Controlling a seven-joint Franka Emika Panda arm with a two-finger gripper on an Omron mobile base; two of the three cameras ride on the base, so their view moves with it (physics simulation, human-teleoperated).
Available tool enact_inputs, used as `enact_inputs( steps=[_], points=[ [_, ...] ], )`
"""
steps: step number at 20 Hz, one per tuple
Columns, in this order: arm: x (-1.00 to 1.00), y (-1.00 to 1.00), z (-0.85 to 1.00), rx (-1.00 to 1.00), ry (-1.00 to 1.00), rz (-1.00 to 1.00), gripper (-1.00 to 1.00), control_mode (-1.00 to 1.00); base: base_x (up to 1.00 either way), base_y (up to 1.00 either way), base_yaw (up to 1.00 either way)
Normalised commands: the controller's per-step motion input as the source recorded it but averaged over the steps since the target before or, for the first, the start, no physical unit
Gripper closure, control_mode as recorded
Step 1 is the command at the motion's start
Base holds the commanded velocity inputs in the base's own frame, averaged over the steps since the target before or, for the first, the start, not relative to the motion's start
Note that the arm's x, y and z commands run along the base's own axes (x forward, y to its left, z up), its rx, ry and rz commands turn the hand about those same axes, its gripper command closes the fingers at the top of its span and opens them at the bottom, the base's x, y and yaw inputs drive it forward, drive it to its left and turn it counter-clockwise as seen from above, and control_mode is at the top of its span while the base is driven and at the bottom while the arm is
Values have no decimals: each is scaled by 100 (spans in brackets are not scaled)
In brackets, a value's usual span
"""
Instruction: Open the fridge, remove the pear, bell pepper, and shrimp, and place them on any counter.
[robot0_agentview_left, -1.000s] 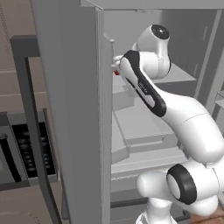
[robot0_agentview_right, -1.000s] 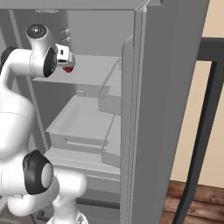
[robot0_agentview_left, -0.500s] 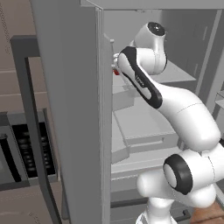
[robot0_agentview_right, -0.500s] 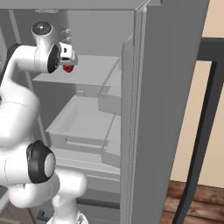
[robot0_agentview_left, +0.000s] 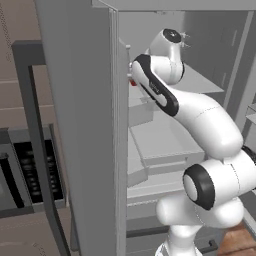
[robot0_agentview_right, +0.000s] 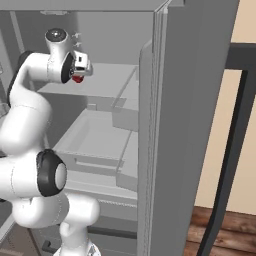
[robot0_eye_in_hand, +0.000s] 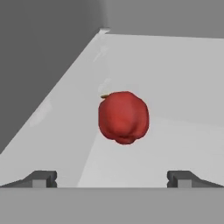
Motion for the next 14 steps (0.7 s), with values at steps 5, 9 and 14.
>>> enact_inputs(
  steps=[5,9,14],
  points=[
    [34,0,-29,0,1,0,-100,-100,0,0,0],
    [36,0,-11,0,0,0,-100,-100,0,0,0],
    [30,0,0,0,2,0,-100,-100,0,0,0]
  ],
)
